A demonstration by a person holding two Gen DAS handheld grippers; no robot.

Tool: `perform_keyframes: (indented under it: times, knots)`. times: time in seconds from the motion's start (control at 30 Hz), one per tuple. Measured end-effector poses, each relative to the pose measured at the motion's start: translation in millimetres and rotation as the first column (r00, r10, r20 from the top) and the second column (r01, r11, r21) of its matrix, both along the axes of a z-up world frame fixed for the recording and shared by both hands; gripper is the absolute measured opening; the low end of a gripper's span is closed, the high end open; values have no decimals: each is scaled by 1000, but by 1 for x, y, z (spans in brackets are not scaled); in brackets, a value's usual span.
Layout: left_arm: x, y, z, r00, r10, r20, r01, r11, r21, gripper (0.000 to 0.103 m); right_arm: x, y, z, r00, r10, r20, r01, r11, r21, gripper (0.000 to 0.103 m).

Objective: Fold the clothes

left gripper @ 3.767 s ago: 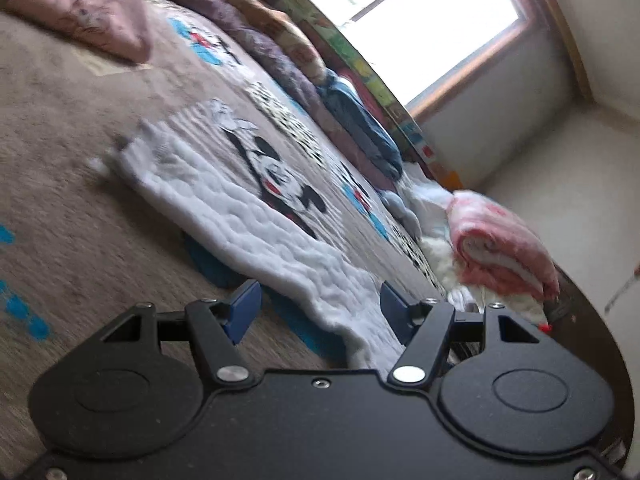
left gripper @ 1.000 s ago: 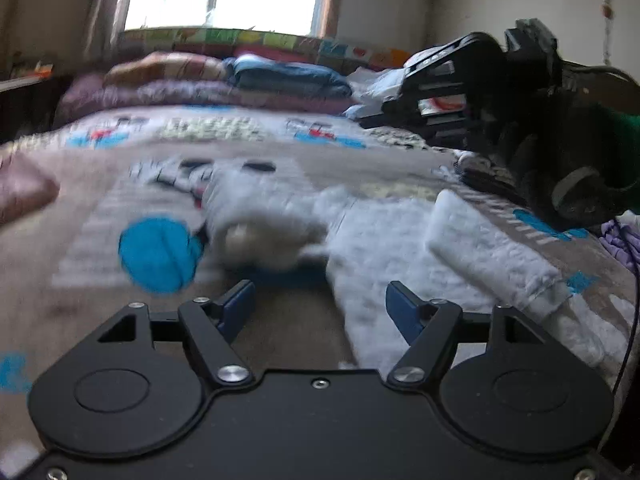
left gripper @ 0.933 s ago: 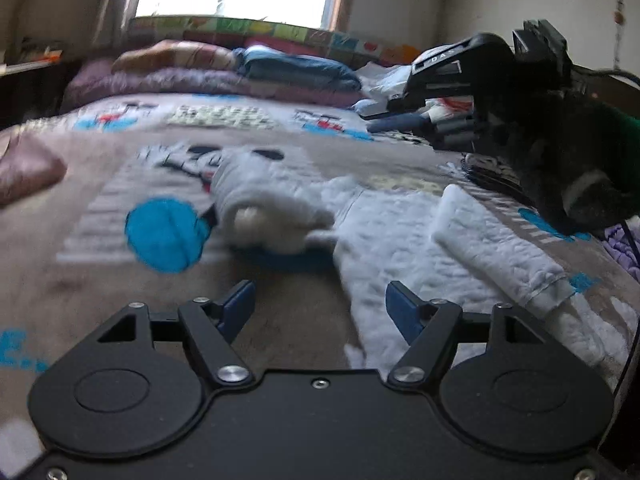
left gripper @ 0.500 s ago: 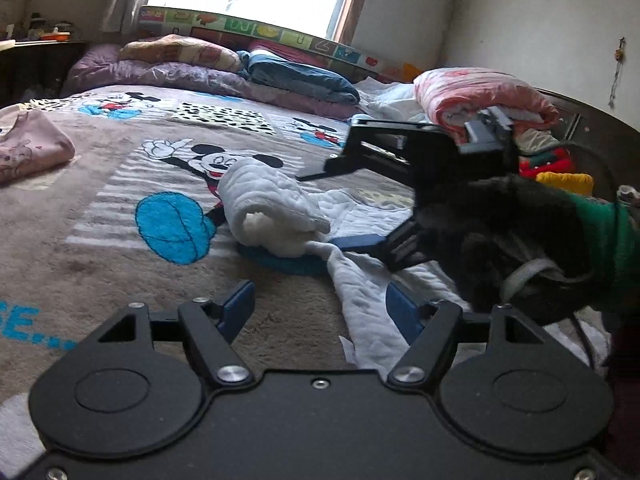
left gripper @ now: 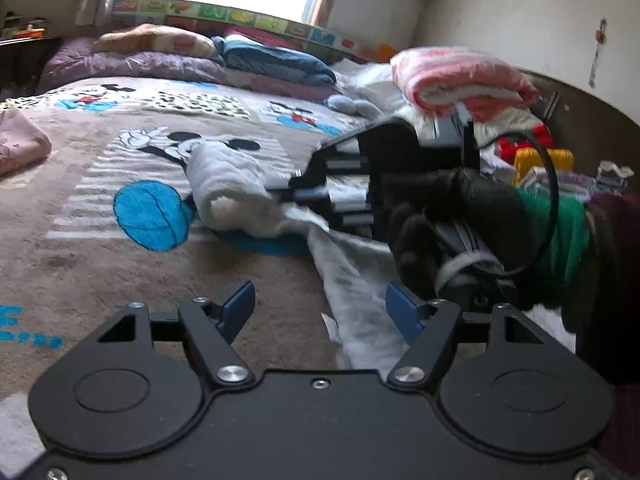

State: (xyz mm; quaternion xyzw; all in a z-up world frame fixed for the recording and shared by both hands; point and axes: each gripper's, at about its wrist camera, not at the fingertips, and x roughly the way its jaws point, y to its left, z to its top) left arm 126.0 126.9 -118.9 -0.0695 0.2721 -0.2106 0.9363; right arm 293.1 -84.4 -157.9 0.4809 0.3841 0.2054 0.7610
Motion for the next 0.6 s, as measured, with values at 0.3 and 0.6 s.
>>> perform_keyframes:
  times: [0.3,0.6]
  knots:
    - [-15,-18,-6,996,-64,-66,69,994,82,72,12,-20,77,976,52,211,-26,992,-125,8]
    - [-31,-39,-11,989,-62,-135,73,995,72,34,20,-63,126,949,57,309,20,971,-239,7]
